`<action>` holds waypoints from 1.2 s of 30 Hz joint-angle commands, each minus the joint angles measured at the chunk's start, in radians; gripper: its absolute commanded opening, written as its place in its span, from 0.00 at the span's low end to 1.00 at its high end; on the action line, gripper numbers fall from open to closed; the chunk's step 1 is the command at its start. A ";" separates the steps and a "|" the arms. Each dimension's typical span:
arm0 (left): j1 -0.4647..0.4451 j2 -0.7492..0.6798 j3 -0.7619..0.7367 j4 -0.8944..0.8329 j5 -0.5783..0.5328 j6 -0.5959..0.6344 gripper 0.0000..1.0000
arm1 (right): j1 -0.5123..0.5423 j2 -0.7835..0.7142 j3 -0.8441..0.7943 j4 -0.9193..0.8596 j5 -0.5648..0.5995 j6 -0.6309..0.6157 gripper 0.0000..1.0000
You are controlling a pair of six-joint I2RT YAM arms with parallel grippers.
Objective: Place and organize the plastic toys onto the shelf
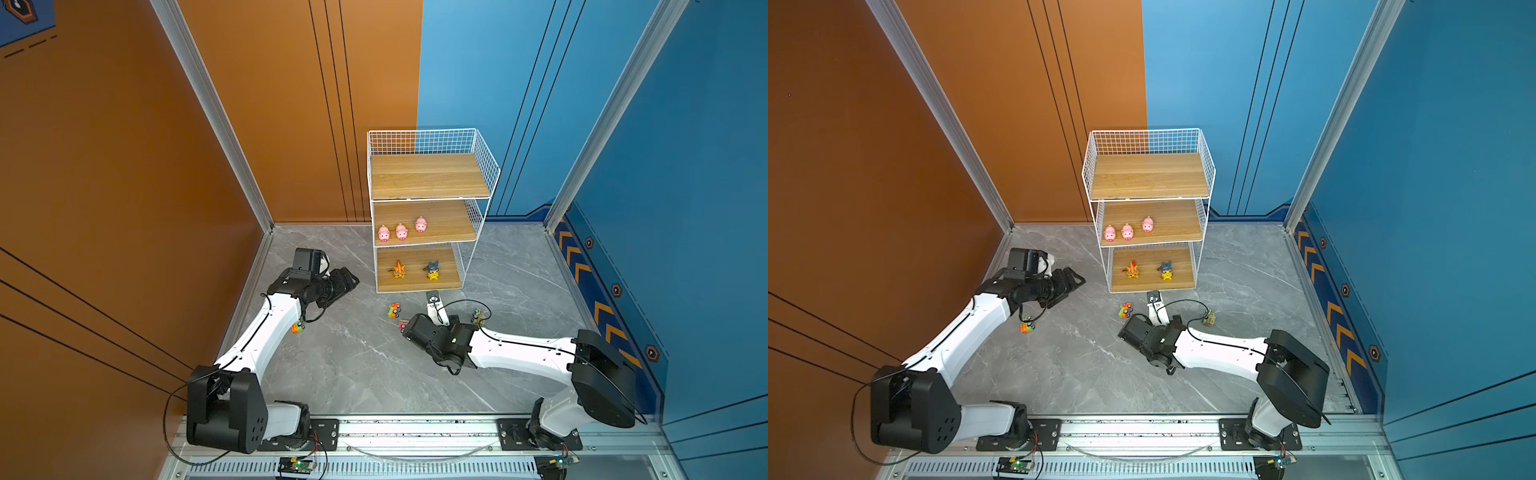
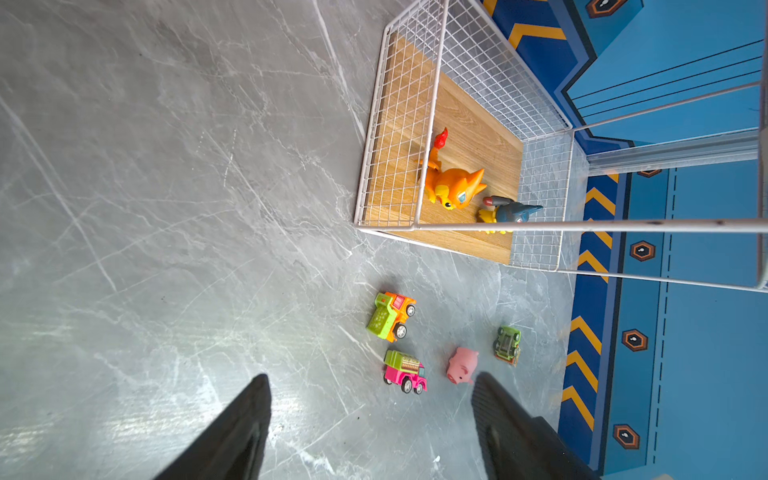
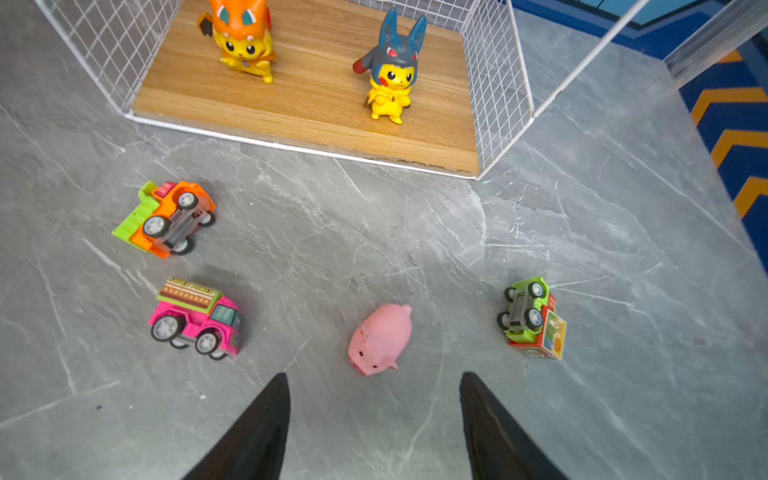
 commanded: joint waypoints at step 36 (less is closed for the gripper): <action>0.036 -0.042 -0.032 0.074 0.090 -0.043 0.77 | -0.125 0.389 0.097 0.110 0.032 0.419 0.52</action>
